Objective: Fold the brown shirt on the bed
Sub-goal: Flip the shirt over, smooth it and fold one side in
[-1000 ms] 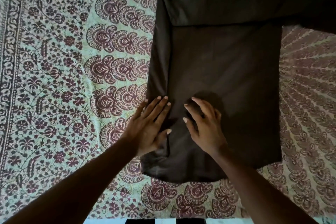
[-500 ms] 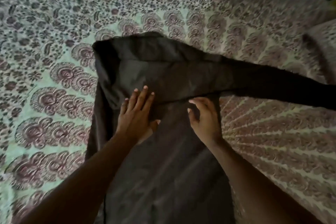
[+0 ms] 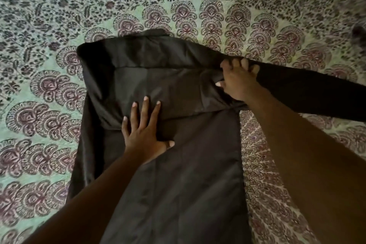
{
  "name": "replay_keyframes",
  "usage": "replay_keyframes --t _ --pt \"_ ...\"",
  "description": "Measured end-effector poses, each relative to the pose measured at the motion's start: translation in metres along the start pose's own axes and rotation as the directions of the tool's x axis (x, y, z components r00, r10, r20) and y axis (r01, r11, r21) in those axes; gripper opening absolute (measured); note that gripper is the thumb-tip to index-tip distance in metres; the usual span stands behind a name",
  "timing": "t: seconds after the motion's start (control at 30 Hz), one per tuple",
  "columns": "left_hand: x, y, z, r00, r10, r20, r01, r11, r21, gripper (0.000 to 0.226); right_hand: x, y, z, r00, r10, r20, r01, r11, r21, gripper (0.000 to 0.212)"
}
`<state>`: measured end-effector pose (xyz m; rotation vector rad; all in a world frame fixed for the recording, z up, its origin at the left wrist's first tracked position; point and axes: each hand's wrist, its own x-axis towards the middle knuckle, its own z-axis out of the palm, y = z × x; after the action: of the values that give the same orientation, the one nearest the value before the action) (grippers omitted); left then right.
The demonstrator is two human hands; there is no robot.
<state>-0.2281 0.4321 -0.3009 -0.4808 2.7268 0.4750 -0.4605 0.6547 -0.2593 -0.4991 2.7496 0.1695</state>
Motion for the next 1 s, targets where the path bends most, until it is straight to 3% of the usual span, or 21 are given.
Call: replay_keyframes --t 0.07,0.13,0.2,0.27,0.33,0.37,0.4,0.47,0.5,0.53,0.63,0.73,0.87,1.0 --pt "0.002 0.002 -0.003 1.000 -0.011 0.022 0.011 1.000 -0.001 0.131 -0.014 -0.005 -0.003 0.999 -0.018 -0.034 0.016 0.999 -0.044 0.039" --pt "0.003 0.000 -0.008 0.998 -0.024 0.062 0.025 1.000 -0.009 0.135 -0.044 -0.022 -0.001 0.983 -0.092 -0.157 0.086 0.995 -0.047 0.015" --pt "0.005 0.000 -0.012 0.992 -0.032 0.121 0.038 0.998 -0.042 0.133 -0.089 -0.047 -0.001 0.947 -0.143 -0.286 0.142 0.990 -0.023 0.011" --pt "0.006 -0.003 -0.013 0.991 -0.029 0.134 0.046 0.991 -0.129 0.106 -0.138 -0.077 0.003 0.923 -0.183 -0.338 0.196 0.980 0.005 0.017" --pt "0.007 -0.006 -0.020 0.996 -0.027 0.089 0.049 0.964 -0.263 0.068 -0.183 -0.107 0.011 0.936 -0.197 -0.292 0.215 0.976 0.031 0.022" --pt "0.007 -0.009 -0.024 0.996 -0.028 0.084 0.057 0.929 -0.366 0.060 -0.202 -0.123 0.015 0.948 -0.189 -0.256 0.208 0.977 0.048 0.024" --pt "0.004 -0.010 -0.030 0.995 -0.044 0.091 0.084 0.857 -0.509 0.057 -0.219 -0.139 0.020 0.960 -0.178 -0.214 0.196 0.979 0.064 0.027" --pt "-0.009 -0.009 -0.043 0.982 -0.176 0.063 0.155 0.573 -0.805 0.061 -0.245 -0.170 0.034 0.977 -0.162 -0.141 0.178 0.978 0.112 0.030" --pt "-0.015 -0.008 -0.049 0.964 -0.265 0.016 0.138 0.451 -0.882 0.061 -0.255 -0.183 0.041 0.981 -0.157 -0.112 0.172 0.976 0.137 0.031" --pt "-0.025 -0.009 -0.051 0.946 -0.324 -0.018 0.124 0.411 -0.903 0.058 -0.263 -0.197 0.045 0.985 -0.150 -0.090 0.163 0.974 0.159 0.032" --pt "-0.048 -0.022 -0.047 0.948 -0.307 0.085 0.230 0.472 -0.851 0.055 -0.284 -0.229 0.054 0.990 -0.123 -0.067 0.136 0.965 0.226 0.034" --pt "-0.059 -0.043 -0.041 0.942 -0.333 0.037 0.266 0.675 -0.688 0.031 -0.300 -0.252 0.056 0.965 -0.253 -0.070 0.262 0.911 0.320 0.025" --pt "-0.075 -0.065 -0.051 0.897 -0.439 -0.052 0.300 0.691 -0.658 0.029 -0.315 -0.265 0.046 0.939 -0.340 -0.043 0.320 0.824 0.468 0.017" --pt "-0.089 -0.083 -0.045 0.933 -0.357 -0.031 0.250 0.710 -0.659 0.044 -0.307 -0.249 0.043 0.906 -0.116 -0.408 0.311 0.836 0.452 0.030"
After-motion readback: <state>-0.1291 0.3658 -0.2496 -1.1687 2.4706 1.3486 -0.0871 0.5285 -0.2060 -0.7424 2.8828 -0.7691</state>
